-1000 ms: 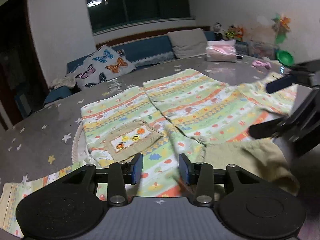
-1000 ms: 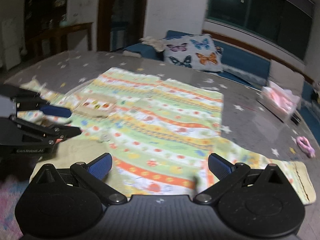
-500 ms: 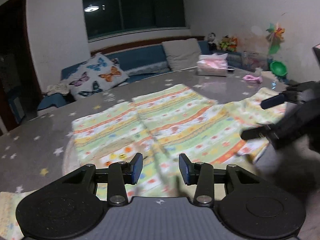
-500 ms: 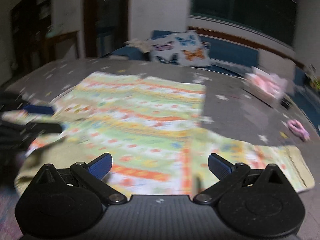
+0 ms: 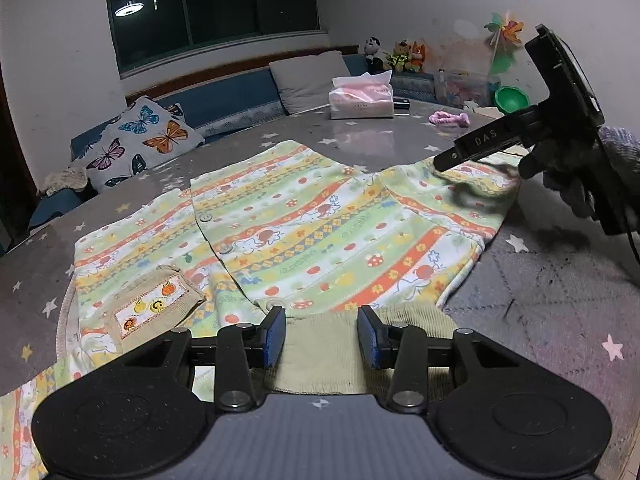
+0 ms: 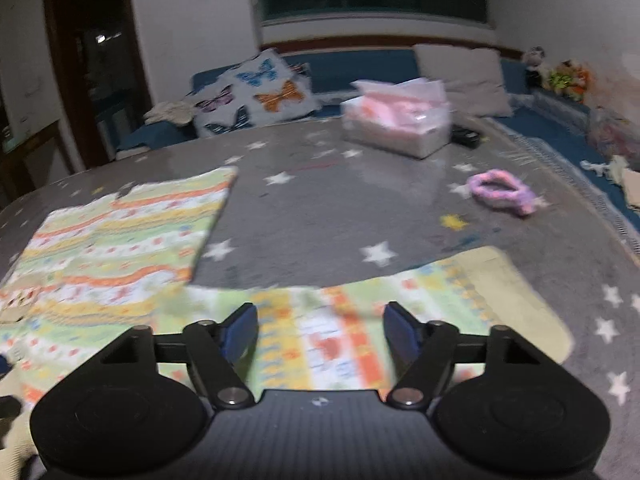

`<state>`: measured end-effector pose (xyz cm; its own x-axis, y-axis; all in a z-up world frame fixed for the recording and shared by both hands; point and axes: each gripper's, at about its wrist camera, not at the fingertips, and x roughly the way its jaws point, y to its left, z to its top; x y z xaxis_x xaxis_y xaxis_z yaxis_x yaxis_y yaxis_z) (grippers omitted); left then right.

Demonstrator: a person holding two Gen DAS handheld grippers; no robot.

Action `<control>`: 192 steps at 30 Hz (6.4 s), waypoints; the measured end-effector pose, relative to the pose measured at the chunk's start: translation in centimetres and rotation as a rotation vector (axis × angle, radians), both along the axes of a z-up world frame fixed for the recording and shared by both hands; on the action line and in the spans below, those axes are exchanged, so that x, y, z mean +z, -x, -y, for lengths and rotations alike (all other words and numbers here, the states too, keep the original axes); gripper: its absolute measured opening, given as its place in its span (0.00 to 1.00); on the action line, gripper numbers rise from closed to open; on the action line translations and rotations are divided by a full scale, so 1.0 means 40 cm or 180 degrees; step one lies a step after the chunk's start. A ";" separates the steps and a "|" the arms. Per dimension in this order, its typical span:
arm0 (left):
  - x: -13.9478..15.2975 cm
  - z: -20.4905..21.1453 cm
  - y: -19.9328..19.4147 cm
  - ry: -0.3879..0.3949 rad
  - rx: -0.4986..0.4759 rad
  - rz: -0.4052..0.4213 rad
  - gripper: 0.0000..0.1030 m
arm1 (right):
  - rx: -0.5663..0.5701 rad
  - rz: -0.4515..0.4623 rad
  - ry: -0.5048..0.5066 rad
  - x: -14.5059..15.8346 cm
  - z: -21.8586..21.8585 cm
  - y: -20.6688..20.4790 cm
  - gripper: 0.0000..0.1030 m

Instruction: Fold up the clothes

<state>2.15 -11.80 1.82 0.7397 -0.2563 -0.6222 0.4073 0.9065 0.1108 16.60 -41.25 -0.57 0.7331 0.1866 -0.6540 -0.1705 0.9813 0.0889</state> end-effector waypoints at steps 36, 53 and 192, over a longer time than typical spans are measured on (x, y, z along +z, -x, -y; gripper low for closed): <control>0.055 0.068 -0.084 0.0114 0.0192 -0.0134 0.55 | -0.0886 0.0140 -0.0273 0.027 0.220 0.075 0.08; -0.004 0.217 -0.122 0.0017 -0.0106 -0.0238 0.55 | -0.0601 0.0516 -0.0471 0.208 0.204 0.108 0.07; 0.009 -0.777 0.164 0.0892 0.3195 0.0075 0.35 | 0.1640 0.0162 0.0509 0.038 -0.600 0.255 0.55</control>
<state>-4.40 19.30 2.18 0.7038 0.3503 -0.6180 -0.5475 0.8218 -0.1577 6.40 -17.25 0.97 0.6044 0.4315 -0.6697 -0.6335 0.7700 -0.0757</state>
